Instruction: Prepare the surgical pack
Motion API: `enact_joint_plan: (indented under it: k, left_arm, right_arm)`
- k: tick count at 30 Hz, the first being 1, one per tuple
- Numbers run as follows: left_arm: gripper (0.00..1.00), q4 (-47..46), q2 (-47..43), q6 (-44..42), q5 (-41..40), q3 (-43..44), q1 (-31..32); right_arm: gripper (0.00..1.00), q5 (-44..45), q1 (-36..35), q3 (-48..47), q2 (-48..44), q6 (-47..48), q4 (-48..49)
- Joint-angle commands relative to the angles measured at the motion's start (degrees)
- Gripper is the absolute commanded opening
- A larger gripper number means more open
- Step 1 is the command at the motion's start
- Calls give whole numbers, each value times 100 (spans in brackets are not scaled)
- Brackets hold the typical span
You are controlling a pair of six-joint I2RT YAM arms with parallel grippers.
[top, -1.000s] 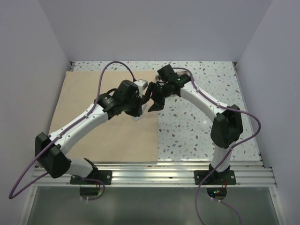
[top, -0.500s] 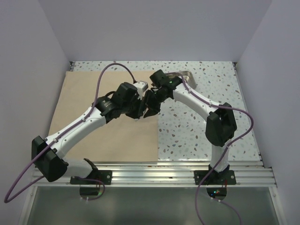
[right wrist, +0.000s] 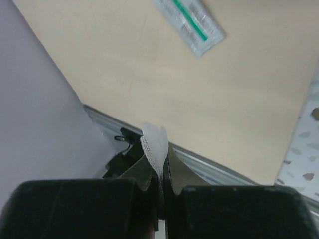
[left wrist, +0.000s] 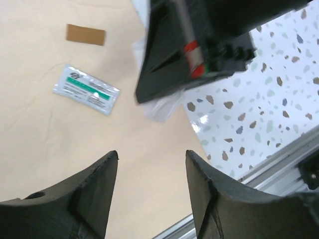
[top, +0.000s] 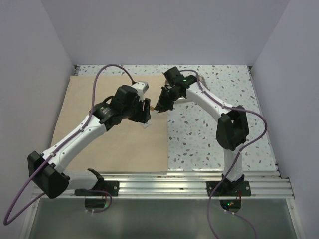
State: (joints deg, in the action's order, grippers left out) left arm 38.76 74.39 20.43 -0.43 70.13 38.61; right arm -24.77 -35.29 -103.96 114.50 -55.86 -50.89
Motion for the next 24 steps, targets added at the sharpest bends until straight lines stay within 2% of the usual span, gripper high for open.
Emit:
enact_joint_plan:
  k: [1,5,9,14,18,22,24]
  left_arm:
    - [62,-97,-380,49,-12,-43,-520]
    - [62,-211,-425,128,244,-341,-943]
    - [61,-448,-416,251,420,-719,-1031]
    - [61,-764,-522,322,675,-1079,-1110]
    - [60,-809,-513,304,719,-1168,-1189]
    - [60,-809,-470,295,737,-1212,-1259]
    - [60,-783,-460,287,737,-1212,-1286]
  right_arm:
    - [0,578,680,-212,38,128,447]
    - [0,1009,1471,-80,177,197,1816]
    - [0,992,2226,-781,1212,435,2381]
    - [2,948,2544,-1161,1987,348,3496]
    - [5,1053,2614,-2011,2673,444,3358]
    - [7,1168,2685,-2216,2938,435,3305]
    - [13,1273,2729,-2373,3008,601,3078]
